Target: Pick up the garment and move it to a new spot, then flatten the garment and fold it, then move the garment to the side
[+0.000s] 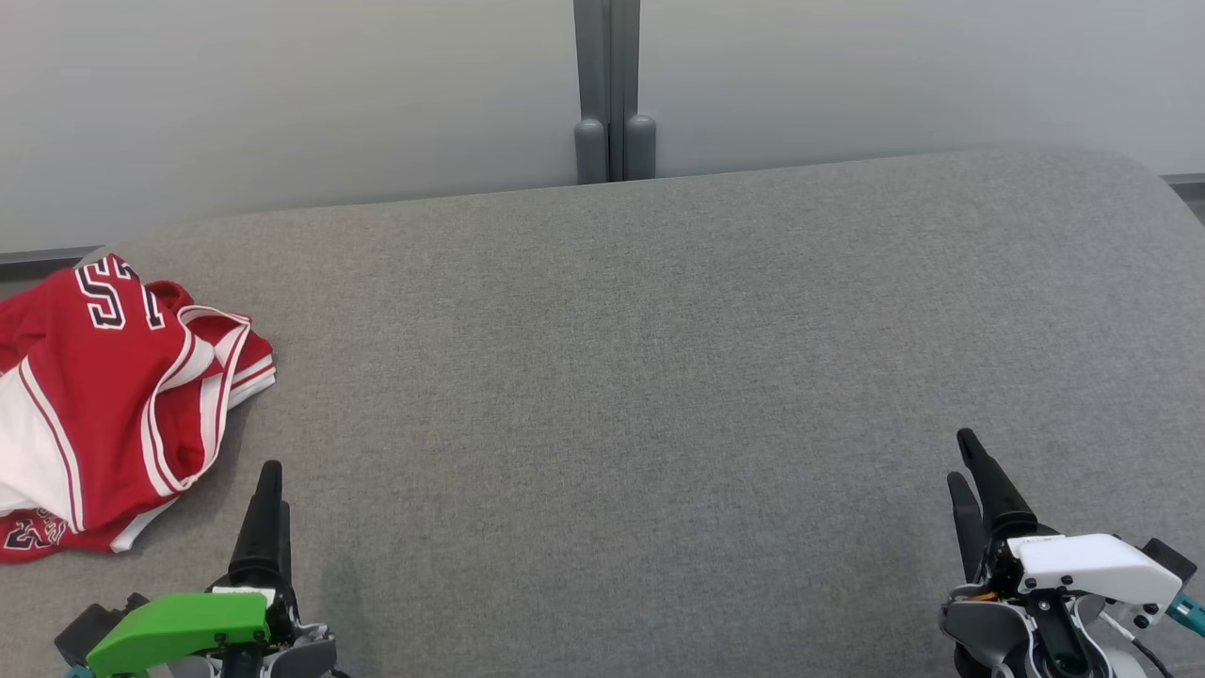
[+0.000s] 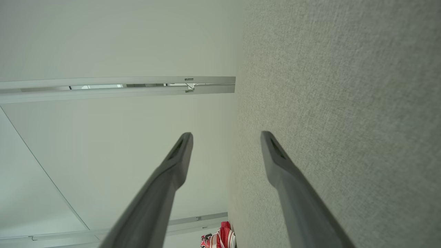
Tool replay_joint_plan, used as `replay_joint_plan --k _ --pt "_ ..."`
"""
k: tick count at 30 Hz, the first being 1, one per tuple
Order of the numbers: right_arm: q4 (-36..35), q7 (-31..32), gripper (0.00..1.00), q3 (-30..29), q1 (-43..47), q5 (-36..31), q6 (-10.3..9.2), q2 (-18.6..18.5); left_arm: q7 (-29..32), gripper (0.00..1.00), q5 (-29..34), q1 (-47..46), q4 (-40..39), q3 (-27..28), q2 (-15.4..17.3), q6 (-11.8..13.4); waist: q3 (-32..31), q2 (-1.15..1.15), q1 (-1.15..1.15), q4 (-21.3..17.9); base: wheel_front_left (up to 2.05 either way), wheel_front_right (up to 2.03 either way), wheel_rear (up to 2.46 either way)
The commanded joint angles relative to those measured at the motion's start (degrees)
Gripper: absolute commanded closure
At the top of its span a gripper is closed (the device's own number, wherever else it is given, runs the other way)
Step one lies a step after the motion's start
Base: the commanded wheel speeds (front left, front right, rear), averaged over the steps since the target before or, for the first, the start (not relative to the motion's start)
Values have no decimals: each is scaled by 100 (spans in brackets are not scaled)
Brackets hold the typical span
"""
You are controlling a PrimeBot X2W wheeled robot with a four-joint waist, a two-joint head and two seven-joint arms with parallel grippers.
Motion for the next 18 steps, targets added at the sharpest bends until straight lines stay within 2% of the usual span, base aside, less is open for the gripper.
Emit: replay_joint_plan --k 1,7,18 --pt "-107 -63 0 26 -146 -161 2 -30 -56 0 174 -54 -125 -29 27 26 0 0 0 3 0 0 0" --pt "-165 -215 0 -22 -162 -765 2 -36 -209 0 709 -35 -173 -129 34 128 4 0 0 10 0 0 0" --pt "-300 -463 0 123 -160 -2436 2 -44 -456 0 1954 22 -290 -238 45 270 16 0 0 11 0 0 0"
